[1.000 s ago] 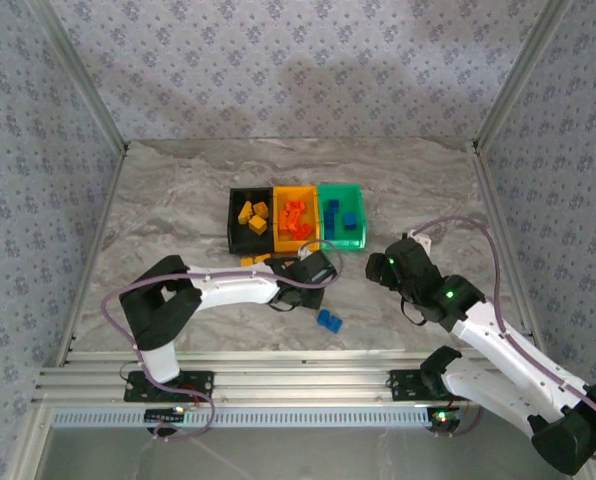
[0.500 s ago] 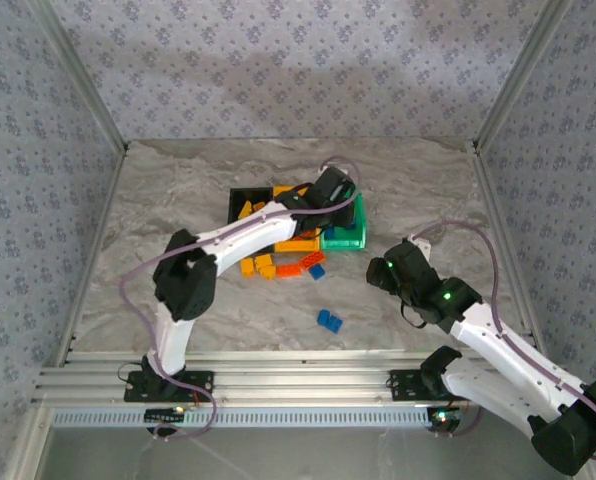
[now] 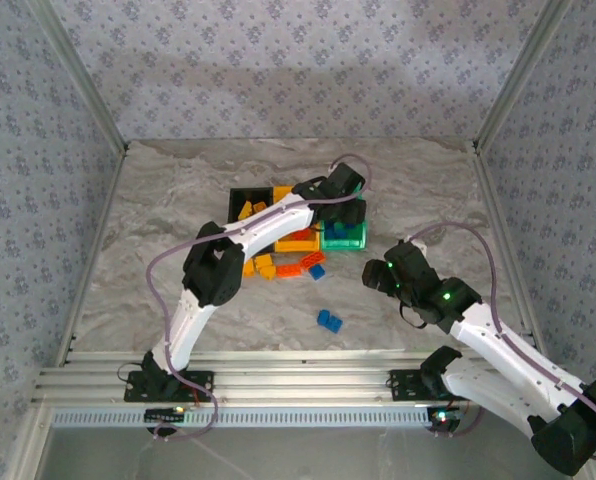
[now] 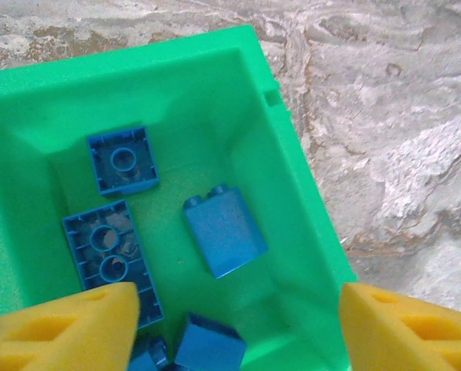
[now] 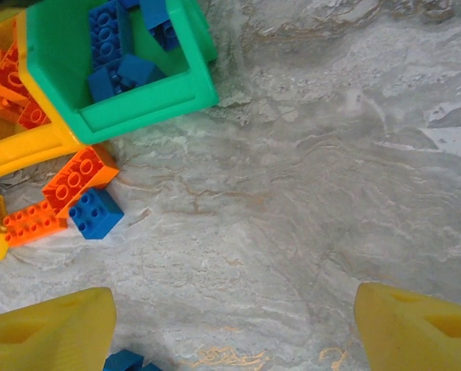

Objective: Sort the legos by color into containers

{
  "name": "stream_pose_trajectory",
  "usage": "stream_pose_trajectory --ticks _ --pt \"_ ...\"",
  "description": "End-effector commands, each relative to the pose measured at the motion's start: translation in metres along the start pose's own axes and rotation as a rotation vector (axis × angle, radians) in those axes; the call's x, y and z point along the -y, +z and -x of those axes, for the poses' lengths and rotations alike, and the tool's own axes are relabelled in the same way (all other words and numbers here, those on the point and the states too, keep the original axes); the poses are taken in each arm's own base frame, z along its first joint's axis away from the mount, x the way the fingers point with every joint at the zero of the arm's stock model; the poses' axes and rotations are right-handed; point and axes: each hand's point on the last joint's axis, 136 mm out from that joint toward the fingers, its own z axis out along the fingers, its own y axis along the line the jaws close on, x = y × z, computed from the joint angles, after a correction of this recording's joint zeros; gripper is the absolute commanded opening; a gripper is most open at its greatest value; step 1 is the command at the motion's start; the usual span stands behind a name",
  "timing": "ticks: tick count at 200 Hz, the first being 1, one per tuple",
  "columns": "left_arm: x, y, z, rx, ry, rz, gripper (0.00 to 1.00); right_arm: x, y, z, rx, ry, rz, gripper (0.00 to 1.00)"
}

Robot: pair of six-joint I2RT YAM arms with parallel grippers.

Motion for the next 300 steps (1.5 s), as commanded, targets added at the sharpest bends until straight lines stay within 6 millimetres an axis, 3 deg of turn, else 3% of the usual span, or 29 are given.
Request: stream_pose_trajectory --ticks 1,8,43,53,87,95,134,151,197,263,300 --pt "0.017 -0.056 0.029 0.079 -0.017 -0.079 0.75 -0.013 0.002 -0.009 -0.044 -0.041 0.066 0.83" --pt "0.021 -0.071 0.033 0.106 -0.019 -0.102 0.78 -0.018 0.003 -0.012 -0.060 -0.053 0.086 0.83" --pt "0.006 -0.131 0.005 0.157 -0.051 -0.156 0.95 -0.047 0.014 -0.038 -0.148 -0.154 0.153 0.83" --pt "-0.005 -0.144 -0.012 0.158 -0.074 -0.163 0.99 -0.057 0.017 -0.049 -0.174 -0.198 0.165 0.83" --pt "-0.056 -0.179 -0.080 0.136 -0.160 -0.129 0.99 -0.086 0.033 -0.085 -0.258 -0.340 0.171 0.82" --pt "-0.064 -0.193 -0.088 0.149 -0.176 -0.128 0.99 -0.090 0.037 -0.090 -0.267 -0.366 0.157 0.81" --pt "-0.117 -0.208 -0.156 0.087 -0.236 -0.035 0.99 -0.097 0.058 -0.110 -0.313 -0.438 0.082 0.77" --pt "-0.129 -0.212 -0.171 0.087 -0.264 -0.025 0.99 -0.099 0.064 -0.114 -0.324 -0.459 0.063 0.74" --pt "-0.156 -0.218 -0.187 0.116 -0.318 0.022 0.99 -0.100 0.077 -0.128 -0.373 -0.509 0.005 0.64" --pt "-0.169 -0.218 -0.193 0.107 -0.329 0.048 1.00 -0.098 0.081 -0.146 -0.418 -0.541 -0.066 0.42" --pt "-0.171 -0.217 -0.197 0.101 -0.335 0.044 1.00 -0.107 0.075 -0.137 -0.367 -0.524 -0.038 0.30"
